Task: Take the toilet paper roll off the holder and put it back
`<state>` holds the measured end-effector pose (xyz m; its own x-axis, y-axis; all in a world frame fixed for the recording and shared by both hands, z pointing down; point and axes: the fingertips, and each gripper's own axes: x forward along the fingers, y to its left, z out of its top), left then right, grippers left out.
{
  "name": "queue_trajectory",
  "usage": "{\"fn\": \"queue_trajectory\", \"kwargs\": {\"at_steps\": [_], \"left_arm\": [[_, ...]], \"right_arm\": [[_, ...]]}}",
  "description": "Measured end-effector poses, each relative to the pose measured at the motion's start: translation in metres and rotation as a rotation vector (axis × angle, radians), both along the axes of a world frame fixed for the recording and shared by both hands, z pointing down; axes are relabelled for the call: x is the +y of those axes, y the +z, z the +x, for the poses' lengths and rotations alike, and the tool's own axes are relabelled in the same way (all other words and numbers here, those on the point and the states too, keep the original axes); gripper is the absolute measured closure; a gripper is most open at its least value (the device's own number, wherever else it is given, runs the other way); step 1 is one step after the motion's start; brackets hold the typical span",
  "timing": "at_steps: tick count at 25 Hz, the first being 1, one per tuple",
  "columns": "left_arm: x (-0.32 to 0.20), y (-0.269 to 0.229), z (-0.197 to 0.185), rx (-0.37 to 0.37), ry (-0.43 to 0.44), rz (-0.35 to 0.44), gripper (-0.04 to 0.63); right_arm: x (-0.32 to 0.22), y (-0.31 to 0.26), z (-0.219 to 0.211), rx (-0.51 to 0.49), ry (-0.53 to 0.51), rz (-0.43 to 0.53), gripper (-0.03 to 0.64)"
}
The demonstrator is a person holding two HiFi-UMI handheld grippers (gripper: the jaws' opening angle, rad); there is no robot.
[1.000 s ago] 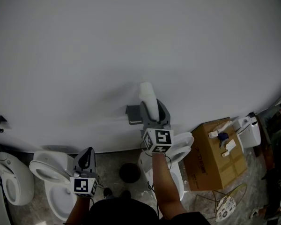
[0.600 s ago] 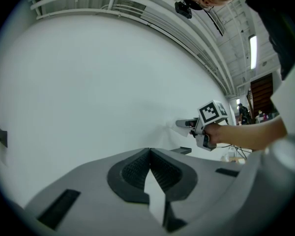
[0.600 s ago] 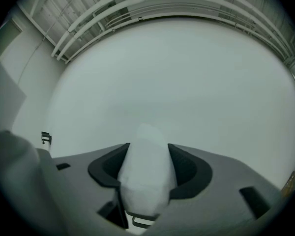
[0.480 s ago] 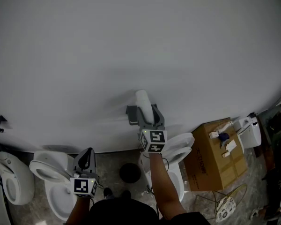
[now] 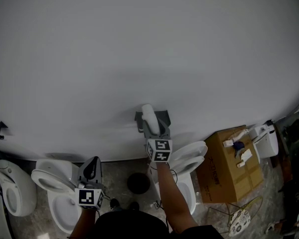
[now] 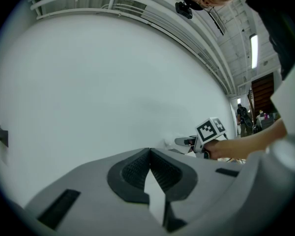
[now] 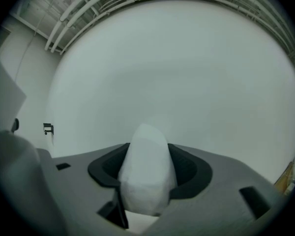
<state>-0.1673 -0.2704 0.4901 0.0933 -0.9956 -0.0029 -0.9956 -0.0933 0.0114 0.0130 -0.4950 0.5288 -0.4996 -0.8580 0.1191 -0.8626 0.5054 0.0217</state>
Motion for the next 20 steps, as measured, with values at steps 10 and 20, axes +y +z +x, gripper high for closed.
{"fn": "queue_trajectory", "kwargs": {"at_steps": [10,20], "left_arm": [[-0.002,0.000,-0.005,-0.002,-0.009,-0.003,0.592],[-0.002,0.001,-0.004,0.002,0.000,-0.004,0.592]], "right_arm": [[-0.007,0.032,-0.002,-0.007,-0.007,-0.069,0.379],[-0.001,0.025,-0.010,0.034,-0.037,-0.039,0.351]]}}
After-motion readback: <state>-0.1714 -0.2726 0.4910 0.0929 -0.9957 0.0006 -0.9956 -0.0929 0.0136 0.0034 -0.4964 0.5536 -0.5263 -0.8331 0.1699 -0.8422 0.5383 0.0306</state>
